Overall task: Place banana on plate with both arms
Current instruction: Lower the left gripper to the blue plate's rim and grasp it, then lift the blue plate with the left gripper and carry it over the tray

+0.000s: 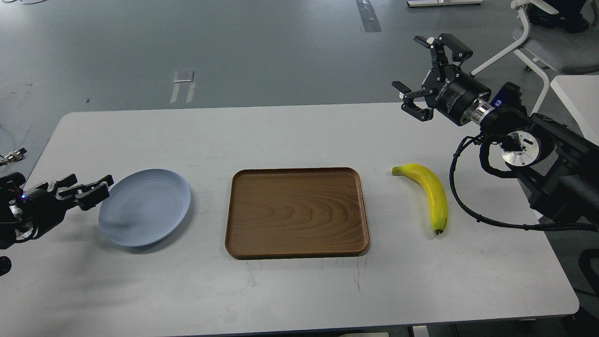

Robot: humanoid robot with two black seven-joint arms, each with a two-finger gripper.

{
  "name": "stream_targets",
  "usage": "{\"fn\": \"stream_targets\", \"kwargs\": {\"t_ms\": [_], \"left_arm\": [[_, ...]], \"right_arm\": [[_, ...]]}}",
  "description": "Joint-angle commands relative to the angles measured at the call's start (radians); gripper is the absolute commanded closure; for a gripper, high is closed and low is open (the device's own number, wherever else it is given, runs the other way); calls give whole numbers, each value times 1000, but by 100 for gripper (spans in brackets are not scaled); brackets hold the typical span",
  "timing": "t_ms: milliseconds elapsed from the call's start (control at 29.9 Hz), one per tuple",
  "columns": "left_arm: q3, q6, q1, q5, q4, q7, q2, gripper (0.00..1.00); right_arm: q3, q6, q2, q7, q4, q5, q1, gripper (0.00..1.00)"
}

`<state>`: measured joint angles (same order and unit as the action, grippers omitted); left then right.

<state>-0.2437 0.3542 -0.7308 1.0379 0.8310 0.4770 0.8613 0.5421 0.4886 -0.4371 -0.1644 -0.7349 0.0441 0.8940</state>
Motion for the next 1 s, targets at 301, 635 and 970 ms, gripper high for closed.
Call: {"fn": "stream_targets", "kwargs": {"t_ms": [301,635,970], "left_arm": [[-2,8,54,-38,-12,5,-51,6],[-5,2,57,-39,-81,5,-90,9],[-11,-1,88,-38,-81,8,-88,66]], "right_arm": [[-1,0,-5,0,0,0,-4,0],[-1,0,-6,0,0,0,-3,0],[-1,0,-6,0,0,0,-14,0]]}}
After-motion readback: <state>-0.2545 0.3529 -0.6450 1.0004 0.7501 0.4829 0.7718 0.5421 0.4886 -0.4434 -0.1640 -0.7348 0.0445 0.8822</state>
